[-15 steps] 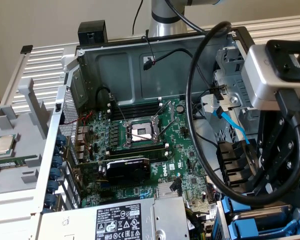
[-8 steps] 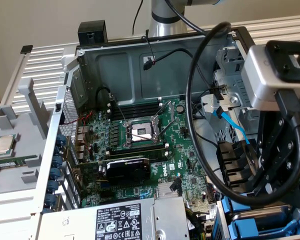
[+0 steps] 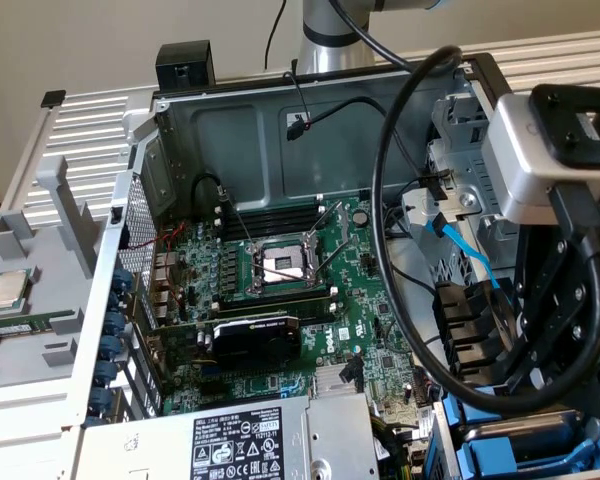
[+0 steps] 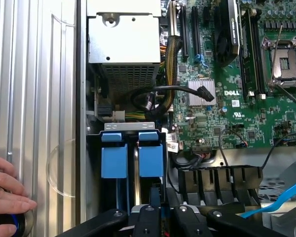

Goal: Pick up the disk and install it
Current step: 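Insert the second disk wire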

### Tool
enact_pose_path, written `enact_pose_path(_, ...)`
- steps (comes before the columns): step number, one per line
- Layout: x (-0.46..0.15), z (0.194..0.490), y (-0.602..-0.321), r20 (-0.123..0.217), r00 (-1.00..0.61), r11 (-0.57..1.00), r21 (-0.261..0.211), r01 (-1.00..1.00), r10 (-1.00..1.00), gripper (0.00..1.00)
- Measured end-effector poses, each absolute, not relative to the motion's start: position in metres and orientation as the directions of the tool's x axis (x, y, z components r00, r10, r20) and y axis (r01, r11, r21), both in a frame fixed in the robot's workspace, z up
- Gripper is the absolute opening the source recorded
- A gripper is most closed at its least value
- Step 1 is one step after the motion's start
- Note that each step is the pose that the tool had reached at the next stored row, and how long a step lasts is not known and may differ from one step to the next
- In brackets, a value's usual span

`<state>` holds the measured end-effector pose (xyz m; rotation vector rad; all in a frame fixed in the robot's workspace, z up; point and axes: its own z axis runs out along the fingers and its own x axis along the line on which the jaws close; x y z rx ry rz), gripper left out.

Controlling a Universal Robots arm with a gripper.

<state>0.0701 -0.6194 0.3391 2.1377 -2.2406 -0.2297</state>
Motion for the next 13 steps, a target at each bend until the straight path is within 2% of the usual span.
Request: enact_pose_path(13,0.0701,0.3368,-0.6194,-0.076,-0.052,0.042,0.132,-0.990,-0.996,0.16)
